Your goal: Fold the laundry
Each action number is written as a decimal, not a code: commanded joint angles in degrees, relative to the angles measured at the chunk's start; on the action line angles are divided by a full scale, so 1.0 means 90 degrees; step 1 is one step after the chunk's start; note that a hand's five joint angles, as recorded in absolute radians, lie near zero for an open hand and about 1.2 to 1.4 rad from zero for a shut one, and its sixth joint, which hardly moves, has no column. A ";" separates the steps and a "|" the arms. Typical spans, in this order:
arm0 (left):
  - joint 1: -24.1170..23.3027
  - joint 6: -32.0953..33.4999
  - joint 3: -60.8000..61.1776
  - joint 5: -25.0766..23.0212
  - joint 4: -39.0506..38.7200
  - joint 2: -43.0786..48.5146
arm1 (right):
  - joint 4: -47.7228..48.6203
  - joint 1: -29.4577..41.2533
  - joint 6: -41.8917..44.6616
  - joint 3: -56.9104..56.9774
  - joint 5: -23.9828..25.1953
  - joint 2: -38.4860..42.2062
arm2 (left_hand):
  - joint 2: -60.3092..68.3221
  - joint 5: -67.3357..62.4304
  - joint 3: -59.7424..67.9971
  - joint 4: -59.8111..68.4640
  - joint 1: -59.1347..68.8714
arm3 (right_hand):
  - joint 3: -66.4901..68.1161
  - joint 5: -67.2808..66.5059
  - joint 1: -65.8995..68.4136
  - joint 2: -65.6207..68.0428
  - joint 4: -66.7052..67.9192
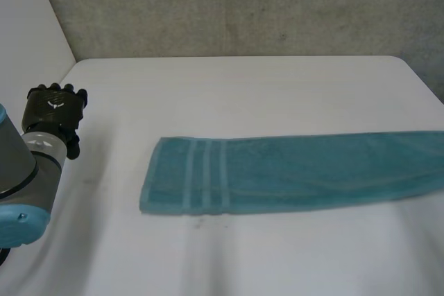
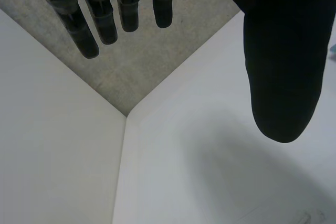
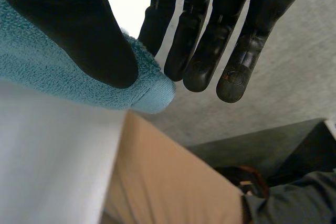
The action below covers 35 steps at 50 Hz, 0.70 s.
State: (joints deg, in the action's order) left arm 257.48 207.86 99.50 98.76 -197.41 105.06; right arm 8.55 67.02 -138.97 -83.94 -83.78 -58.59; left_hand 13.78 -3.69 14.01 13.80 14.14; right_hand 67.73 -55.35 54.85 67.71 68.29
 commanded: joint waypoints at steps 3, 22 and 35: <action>0.0004 0.0000 0.0000 0.0013 0.0000 -0.0071 | -0.0002 0.1205 -0.0848 0.0264 0.0100 -0.0638 | 0.0090 -0.0101 0.0065 0.0088 0.0050 | 0.1364 -0.1628 0.2795 0.1366 0.1301; 0.0053 -0.0030 0.0078 0.0023 0.0000 -0.0521 | 0.0154 0.7423 -0.1443 0.1884 0.0510 0.0453 | 0.0033 -0.0044 0.0008 0.0032 -0.0006 | 0.1364 -0.1628 0.2795 0.1366 0.1301; -0.0006 -0.0030 0.0097 0.0013 -0.0039 -0.0521 | 0.0115 0.8247 -0.1434 0.2509 0.0267 0.1784 | -0.0004 -0.0007 -0.0029 -0.0006 -0.0043 | 0.1364 -0.1628 0.2795 0.1366 0.1301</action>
State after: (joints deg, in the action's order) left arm 257.64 207.59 100.49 98.88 -197.52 100.32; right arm 9.79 141.17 -151.66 -63.50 -79.47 -44.63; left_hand 12.84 -2.88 12.90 12.78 12.94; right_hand 68.10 -56.36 54.86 67.87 68.49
